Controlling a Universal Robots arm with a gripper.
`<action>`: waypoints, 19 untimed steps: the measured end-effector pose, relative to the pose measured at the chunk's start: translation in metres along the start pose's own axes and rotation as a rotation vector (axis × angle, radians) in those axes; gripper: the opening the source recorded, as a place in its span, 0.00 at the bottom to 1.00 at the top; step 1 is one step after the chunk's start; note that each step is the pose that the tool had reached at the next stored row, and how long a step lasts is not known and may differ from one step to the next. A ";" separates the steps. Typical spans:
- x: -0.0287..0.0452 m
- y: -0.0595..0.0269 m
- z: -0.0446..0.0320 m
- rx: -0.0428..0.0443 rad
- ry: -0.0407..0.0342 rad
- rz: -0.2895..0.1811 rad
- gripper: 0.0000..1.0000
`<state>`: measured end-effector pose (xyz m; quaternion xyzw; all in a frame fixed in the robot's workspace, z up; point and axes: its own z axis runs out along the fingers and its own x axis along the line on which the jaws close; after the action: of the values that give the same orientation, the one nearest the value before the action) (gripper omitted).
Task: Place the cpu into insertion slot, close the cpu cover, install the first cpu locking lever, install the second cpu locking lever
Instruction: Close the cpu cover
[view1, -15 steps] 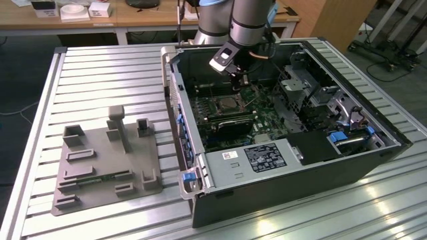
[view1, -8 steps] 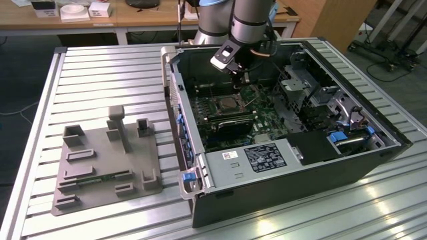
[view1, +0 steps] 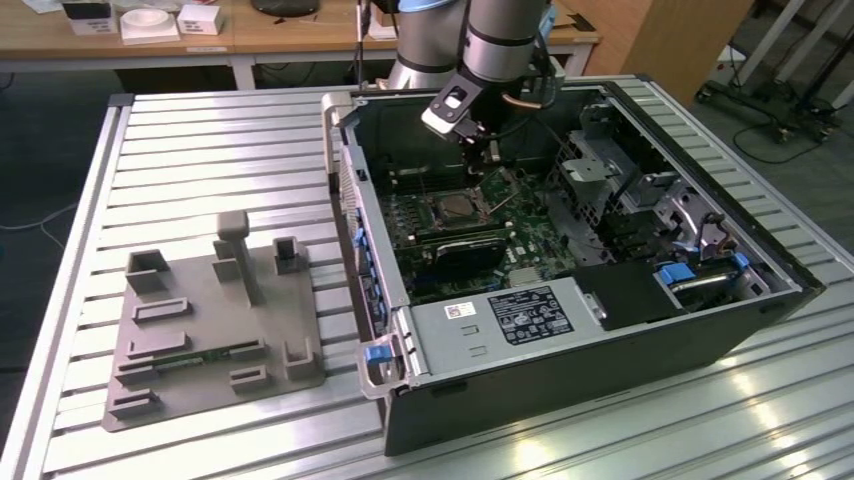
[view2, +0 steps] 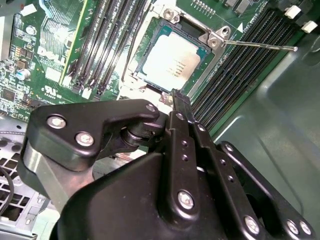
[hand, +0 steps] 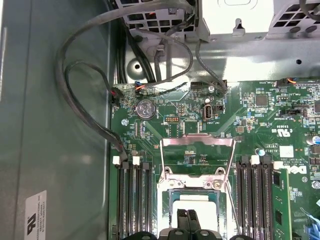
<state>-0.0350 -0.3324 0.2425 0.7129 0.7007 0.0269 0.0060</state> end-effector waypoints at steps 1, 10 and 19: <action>0.0000 0.0000 -0.0002 0.0000 0.0000 0.000 0.11; 0.0001 0.0048 0.0000 0.0000 0.0000 0.000 0.11; 0.0003 0.0056 -0.0060 0.0000 0.0003 0.000 0.11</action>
<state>-0.0297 -0.3324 0.2487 0.7129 0.7007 0.0270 0.0059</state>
